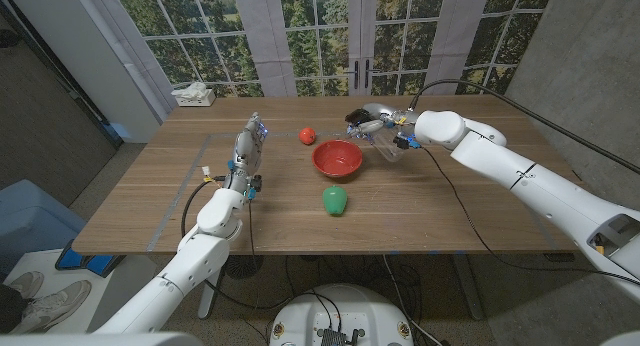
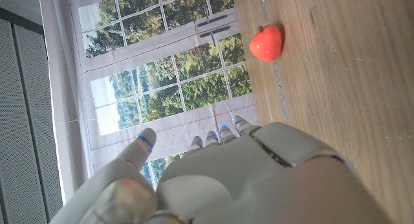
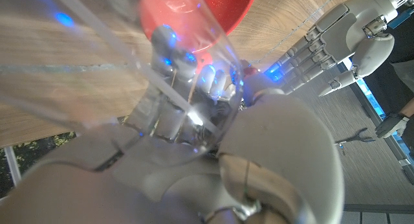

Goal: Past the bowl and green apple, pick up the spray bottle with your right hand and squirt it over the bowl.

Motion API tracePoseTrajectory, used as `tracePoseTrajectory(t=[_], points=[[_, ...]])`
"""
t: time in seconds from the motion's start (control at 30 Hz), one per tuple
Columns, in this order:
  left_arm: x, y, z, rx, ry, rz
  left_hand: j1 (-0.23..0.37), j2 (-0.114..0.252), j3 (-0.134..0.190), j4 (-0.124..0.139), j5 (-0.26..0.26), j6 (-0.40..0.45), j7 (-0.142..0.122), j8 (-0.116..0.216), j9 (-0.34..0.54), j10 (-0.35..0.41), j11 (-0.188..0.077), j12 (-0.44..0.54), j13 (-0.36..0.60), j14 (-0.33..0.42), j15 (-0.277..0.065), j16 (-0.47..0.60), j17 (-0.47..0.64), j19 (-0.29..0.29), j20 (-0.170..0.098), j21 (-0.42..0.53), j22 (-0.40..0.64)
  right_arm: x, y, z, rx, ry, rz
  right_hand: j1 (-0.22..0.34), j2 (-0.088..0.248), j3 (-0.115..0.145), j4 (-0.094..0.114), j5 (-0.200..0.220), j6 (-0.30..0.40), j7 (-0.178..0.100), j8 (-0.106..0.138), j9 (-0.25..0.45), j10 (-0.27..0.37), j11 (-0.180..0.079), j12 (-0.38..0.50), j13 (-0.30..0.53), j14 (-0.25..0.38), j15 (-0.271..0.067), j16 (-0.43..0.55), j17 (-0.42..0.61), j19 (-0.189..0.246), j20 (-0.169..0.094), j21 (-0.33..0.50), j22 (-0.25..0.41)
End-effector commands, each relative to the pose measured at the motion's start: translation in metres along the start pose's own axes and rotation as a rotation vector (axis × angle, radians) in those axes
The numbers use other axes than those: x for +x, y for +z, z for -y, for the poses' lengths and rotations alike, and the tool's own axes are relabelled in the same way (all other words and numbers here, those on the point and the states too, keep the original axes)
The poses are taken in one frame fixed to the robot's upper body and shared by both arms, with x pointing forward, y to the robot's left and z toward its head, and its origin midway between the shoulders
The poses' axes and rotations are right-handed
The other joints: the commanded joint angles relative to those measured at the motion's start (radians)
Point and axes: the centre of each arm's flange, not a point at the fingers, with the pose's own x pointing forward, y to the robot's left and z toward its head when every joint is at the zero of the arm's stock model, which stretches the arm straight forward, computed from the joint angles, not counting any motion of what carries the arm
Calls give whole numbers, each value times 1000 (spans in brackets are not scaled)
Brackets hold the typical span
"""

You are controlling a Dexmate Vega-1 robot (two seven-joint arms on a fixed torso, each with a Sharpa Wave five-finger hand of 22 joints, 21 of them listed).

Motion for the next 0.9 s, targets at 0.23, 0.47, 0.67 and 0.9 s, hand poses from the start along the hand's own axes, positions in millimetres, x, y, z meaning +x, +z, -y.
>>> tracePoseTrajectory(t=[0.23,0.47,0.67,0.9], points=[[5,0,2,2,-4,-5,10,91,-1,1,7,-22,-4,5,5,-89,4,4,3,-140,-25,-1,2,6,-76,-4,3,2,-4,7,10,-11,0,65,58,2,11,-19,-18,8,-82,-55,17,3,-7,-5,59,-138,436,107,16,-127,-5,24],[5,0,1,4,-2,-6,10,91,-1,1,7,-21,-4,5,5,-88,4,4,3,-140,-25,-1,2,6,-76,-5,3,3,-4,7,8,-20,5,60,64,-2,14,-27,4,13,-118,-86,34,1,6,12,60,-139,436,107,25,-127,-4,27],[5,-1,1,1,-3,-5,10,91,0,1,7,-21,-4,5,5,-89,4,4,3,-141,-25,-1,2,6,-75,-6,3,4,-4,7,12,-11,2,57,63,-7,13,-30,15,10,-143,-104,31,-1,10,23,64,-139,435,107,31,-126,-3,27],[4,-1,1,0,-1,-3,10,91,0,1,7,-22,-4,5,5,-89,4,4,3,-141,-25,-1,2,6,-75,-7,3,4,-3,7,2,-5,-1,56,64,-11,11,-32,28,7,-172,-125,35,-1,8,22,66,-139,435,107,32,-126,-6,25]])
